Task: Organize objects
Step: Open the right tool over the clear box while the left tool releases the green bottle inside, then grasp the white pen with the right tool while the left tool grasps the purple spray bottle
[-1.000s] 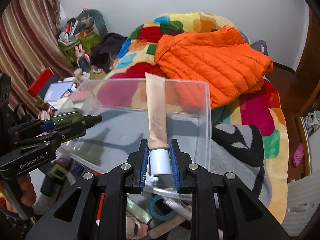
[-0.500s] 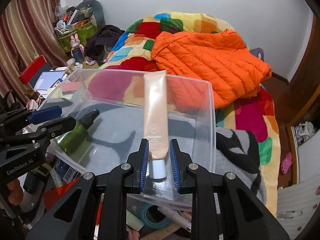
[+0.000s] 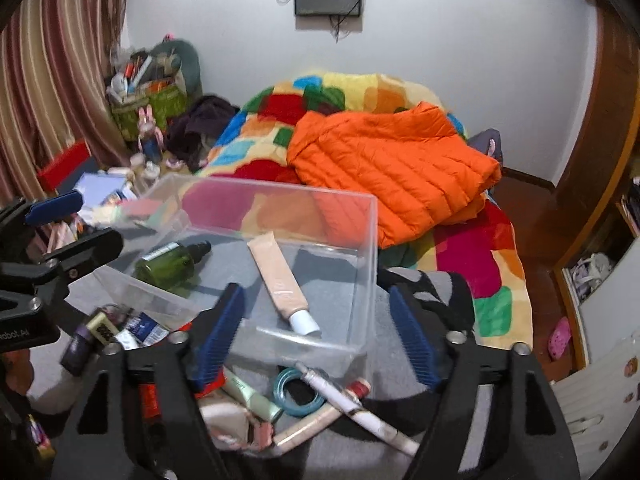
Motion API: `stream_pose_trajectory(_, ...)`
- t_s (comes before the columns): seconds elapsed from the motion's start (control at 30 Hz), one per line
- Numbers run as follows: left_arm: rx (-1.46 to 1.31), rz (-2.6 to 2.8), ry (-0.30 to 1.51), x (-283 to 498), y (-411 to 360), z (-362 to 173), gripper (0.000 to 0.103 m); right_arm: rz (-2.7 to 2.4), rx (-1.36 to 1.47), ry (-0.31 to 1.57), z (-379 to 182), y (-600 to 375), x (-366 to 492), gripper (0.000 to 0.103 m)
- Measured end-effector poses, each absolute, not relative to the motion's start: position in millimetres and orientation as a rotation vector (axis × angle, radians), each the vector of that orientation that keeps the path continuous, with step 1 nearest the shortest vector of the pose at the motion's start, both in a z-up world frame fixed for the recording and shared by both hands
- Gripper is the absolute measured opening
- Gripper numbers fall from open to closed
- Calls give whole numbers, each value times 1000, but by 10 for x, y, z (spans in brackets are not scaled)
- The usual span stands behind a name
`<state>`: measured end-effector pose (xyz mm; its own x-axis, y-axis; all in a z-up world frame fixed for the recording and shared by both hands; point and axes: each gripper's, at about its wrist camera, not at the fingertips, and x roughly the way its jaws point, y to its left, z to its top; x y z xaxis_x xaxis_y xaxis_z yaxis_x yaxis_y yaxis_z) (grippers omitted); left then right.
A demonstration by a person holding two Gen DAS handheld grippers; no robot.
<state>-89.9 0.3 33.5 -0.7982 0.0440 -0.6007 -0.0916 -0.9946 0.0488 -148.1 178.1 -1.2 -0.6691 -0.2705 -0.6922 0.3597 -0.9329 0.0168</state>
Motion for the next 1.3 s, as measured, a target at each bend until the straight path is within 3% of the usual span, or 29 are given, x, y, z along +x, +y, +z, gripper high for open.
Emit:
stream_pose_trajectory(0.07, -911, 2944, 101, -787, -45, 369, 101, -2596, 1037, 110, 29, 1874, -1420, 78)
stream_pose_trajectory(0.4, -1030, 2975, 117, -449, -230, 90, 101, -2716, 1118, 83, -102, 2337, -1157, 78)
stream_pose_trajectory(0.53, -1119, 2960, -4, -316, -395, -111, 101, -2693, 1175, -12, -257, 2563, -1071, 78)
stream_pose_trajectory(0.7, -1303, 2900, -121, -237, -565, -376, 83, -2665, 1275, 18, -502, 2665, -1020, 78)
stream_pose_trajectory(0.87, -1450, 2856, -122, -237, -647, -592, 62, -2644, 1285, 73, -568, 2649, -1030, 78)
stream_pose_trajectory(1.0, -1490, 2839, -105, -239, -627, -669, 57, -2596, 1321, 147, -681, 2542, -1158, 76)
stream_pose_trajectory(1.2, -1483, 2833, -14, -290, -489, -675, 47, -2513, 1378, 224, -826, 2357, -1347, 51)
stream_pose_trajectory(1.3, -1479, 2836, -32, -321, -504, -681, 36, -2498, 1373, 241, -830, 2313, -1344, 41)
